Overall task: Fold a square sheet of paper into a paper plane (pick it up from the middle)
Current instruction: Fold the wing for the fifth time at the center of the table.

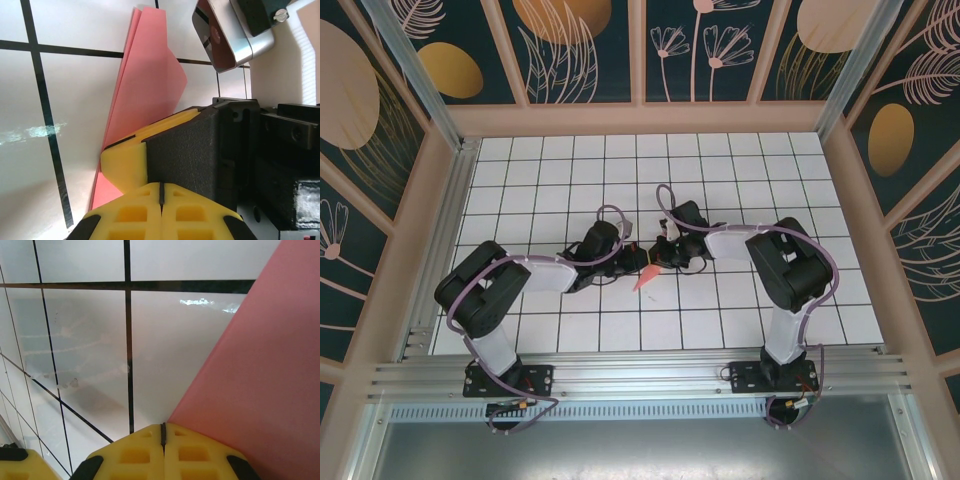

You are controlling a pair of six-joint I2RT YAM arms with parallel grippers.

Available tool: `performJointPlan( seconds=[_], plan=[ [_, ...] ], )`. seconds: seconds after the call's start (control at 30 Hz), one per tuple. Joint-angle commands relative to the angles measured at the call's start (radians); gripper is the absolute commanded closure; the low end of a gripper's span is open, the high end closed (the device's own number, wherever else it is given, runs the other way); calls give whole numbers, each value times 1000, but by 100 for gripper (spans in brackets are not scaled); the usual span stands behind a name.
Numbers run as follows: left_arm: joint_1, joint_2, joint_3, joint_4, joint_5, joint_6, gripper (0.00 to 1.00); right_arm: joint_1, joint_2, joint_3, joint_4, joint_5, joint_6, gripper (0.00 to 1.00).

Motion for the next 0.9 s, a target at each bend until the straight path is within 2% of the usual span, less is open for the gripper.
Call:
performJointPlan(
  seconds=[0.0, 0.33, 0.87],
  plan=[
    [-16, 28, -53, -11, 2, -23, 100, 16, 15, -12, -9, -33, 32, 96],
    [-16, -24, -154, 41, -3, -76, 100, 15, 33, -17, 6, -28, 55, 97],
    [-15, 50, -20, -36, 10, -37, 100, 17, 42, -21, 13, -37, 50, 97]
  ],
)
